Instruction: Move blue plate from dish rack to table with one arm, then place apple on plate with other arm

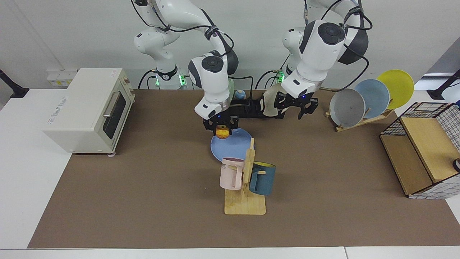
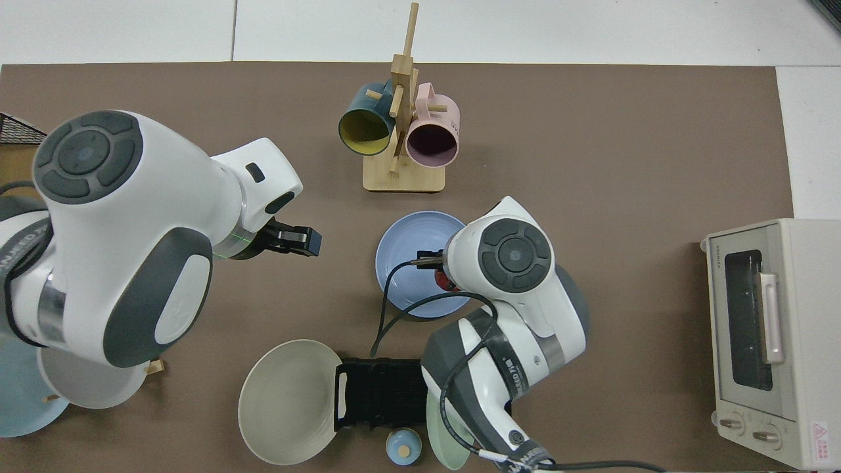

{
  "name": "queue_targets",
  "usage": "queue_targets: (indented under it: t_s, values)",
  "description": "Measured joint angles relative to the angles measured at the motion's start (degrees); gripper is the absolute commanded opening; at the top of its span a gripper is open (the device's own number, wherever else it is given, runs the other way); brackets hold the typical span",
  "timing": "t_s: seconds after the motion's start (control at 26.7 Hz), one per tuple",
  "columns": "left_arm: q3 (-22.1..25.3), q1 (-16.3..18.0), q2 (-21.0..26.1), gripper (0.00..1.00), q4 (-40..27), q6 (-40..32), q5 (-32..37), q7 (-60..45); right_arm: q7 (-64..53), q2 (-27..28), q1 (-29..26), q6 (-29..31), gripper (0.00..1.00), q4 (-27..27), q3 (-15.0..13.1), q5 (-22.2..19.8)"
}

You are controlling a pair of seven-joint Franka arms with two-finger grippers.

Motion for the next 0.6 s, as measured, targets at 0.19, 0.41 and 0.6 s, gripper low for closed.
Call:
queue_targets:
  t_s: [0.19,0.41,0.6]
  values:
    - [0.37,0.02,-1.7,0.86,1.2,-2.82,1.22,-1.56,1.24,2.7,1.37,3.07,0.0,0.71,0.03,0.63]
    - [1.84,1.03,-3.93,0.95,1.44,-5.83,1.29,-1.58,1.24,4.59,1.67,5.68,0.0,0.92,0.03,0.74]
    - [1.93,1.58,-4.44,0.98,1.48,-5.99,1.29,-1.55,1.24,5.75,1.67,7.01,0.0,0.94,0.02,0.75]
